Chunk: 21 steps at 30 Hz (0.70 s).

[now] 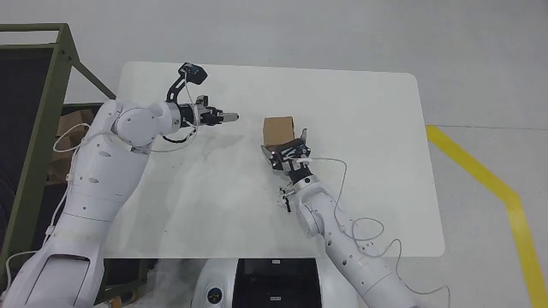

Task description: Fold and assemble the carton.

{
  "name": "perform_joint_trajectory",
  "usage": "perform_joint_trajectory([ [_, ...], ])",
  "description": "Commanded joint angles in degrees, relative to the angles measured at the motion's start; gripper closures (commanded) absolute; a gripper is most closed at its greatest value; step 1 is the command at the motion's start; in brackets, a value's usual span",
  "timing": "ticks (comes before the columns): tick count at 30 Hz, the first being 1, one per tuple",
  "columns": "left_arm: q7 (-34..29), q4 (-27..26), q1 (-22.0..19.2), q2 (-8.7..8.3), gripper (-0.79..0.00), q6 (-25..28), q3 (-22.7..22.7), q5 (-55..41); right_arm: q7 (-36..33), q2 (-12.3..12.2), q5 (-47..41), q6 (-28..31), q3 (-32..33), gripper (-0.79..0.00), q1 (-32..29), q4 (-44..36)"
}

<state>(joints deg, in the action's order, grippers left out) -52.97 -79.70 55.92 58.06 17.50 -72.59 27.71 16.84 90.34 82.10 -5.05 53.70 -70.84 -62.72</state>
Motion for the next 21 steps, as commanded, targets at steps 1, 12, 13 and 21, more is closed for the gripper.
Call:
perform_joint_trajectory([
  [1,3.90,3.68,-2.17,0.63,-0.785,-0.59,1.97,0.41,-0.04,-0.01,-0.05,0.34,0.01,-0.760,-0.08,0.00],
  [12,11.52,21.64,-15.87,5.95,-0.785,4.33,16.87,1.86,0.14,-0.03,0.06,1.60,-0.17,-0.776,-0.69,-0.44],
  [13,12.07,22.82,-16.77,6.43,-0.785,4.26,18.02,2.55,0.20,-0.03,0.06,1.71,-0.18,-0.776,-0.73,-0.46],
  [21,15.43,29.13,-21.44,10.22,-0.785,6.46,26.31,7.01,0.67,0.09,-0.29,2.36,-0.41,-0.785,-0.66,-0.12],
])
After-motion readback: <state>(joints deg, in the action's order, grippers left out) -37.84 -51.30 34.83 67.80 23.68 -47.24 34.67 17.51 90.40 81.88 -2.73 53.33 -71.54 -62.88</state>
